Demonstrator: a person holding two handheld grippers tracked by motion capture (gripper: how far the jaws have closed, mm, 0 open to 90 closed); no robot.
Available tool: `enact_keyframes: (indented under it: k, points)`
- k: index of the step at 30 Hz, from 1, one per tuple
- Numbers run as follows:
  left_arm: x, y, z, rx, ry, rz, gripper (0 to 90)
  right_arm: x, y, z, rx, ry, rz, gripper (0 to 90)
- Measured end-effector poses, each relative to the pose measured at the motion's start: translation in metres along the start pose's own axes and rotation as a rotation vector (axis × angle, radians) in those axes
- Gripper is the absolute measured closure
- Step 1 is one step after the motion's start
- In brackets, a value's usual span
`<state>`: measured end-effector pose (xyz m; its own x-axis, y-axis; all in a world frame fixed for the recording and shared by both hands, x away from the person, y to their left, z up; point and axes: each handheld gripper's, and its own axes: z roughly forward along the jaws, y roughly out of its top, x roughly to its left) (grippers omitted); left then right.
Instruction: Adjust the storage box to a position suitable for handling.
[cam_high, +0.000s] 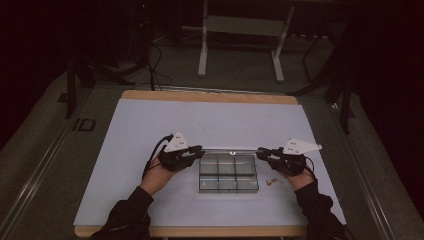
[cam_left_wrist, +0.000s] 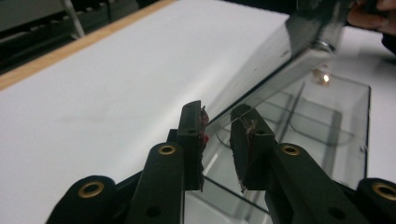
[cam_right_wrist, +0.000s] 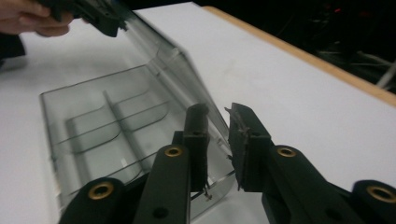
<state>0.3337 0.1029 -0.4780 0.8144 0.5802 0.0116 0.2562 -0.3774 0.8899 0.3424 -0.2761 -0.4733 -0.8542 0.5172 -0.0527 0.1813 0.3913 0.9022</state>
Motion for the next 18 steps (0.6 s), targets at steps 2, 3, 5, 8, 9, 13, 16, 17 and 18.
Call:
enact_keyframes:
  k: [2,3,5,8,9,13,16,17,18]
  points:
    - [0.0,0.001,0.002,-0.018,0.024,-0.011,76.2,-0.001,0.002,0.001,-0.012,-0.018,0.005,79.3]
    - [0.001,0.001,0.002,-0.021,0.034,-0.014,77.1,-0.002,0.003,0.001,-0.02,-0.034,0.006,80.9]
    - [0.003,0.0,0.004,-0.038,0.049,-0.033,78.4,-0.005,0.004,0.002,-0.032,-0.047,0.015,82.8]
    - [0.005,0.001,0.007,-0.043,0.065,-0.051,79.0,-0.008,0.005,0.004,-0.042,-0.053,0.031,82.8]
    - [0.005,0.001,0.008,-0.044,0.069,-0.053,79.2,-0.009,0.006,0.006,-0.044,-0.061,0.035,82.8]
    - [0.007,0.003,0.013,-0.035,0.085,-0.061,79.1,-0.011,0.007,0.013,-0.034,-0.086,0.038,82.4]
    - [0.008,0.005,0.016,-0.032,0.099,-0.075,79.3,-0.012,0.008,0.017,-0.029,-0.104,0.039,81.4]
    - [0.009,0.005,0.017,-0.032,0.101,-0.077,79.2,-0.013,0.008,0.019,-0.026,-0.113,0.039,81.4]
    - [0.01,0.005,0.018,-0.033,0.104,-0.081,79.3,-0.014,0.008,0.02,-0.026,-0.119,0.036,81.3]
